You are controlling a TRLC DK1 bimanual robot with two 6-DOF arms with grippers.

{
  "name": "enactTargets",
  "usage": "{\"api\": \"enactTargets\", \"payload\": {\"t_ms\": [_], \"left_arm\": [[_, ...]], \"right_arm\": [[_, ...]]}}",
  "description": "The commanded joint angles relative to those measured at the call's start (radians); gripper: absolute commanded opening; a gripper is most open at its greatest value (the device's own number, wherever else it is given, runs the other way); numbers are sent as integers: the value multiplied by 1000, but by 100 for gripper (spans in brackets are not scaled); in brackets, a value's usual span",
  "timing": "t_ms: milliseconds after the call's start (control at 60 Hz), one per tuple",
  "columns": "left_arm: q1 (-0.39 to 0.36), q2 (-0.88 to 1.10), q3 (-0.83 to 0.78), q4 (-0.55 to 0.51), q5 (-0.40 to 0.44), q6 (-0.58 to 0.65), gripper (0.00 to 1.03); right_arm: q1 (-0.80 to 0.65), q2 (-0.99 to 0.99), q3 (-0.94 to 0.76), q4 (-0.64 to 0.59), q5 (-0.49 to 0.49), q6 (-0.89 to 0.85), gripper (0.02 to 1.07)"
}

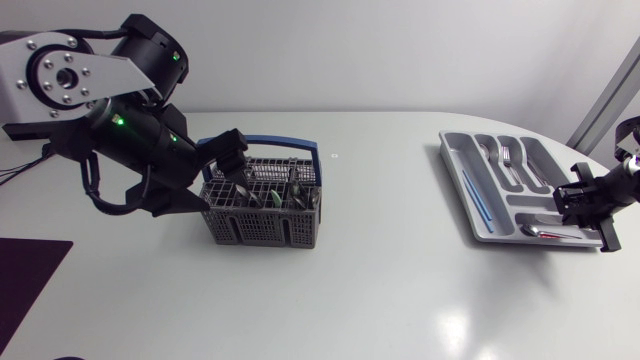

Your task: Unload the cutlery basket into the drawer organizer.

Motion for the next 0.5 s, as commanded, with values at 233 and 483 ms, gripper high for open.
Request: {"api": "enactTargets", "payload": {"t_ms": [233, 483], "left_arm": [[-21, 23, 26, -6, -17, -65, 91], [16, 22, 12, -6, -26, -61, 91]], "right_arm": [[-8, 13, -61, 109, 33, -16, 88], [18, -130, -113, 55, -23, 38, 97]]}}
